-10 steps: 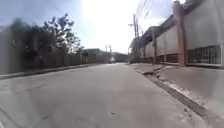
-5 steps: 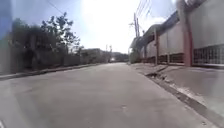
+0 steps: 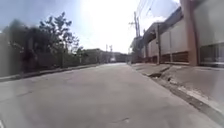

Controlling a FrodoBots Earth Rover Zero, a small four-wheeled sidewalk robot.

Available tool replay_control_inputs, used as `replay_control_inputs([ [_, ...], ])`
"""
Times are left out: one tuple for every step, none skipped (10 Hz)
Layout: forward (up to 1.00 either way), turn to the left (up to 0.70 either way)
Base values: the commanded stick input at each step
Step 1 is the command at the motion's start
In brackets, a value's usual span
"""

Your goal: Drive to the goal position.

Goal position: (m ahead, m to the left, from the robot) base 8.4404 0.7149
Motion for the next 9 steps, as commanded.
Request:
replay_control_inputs([
  [0.7,-0.19],
  [0.7,-0.13],
  [0.7,-0.07],
  [0.7,-0.01],
  [0.7,0.0],
  [0.7,0.0],
  [0.7,0.0],
  [0.7,0.0],
  [0.7,0.0],
])
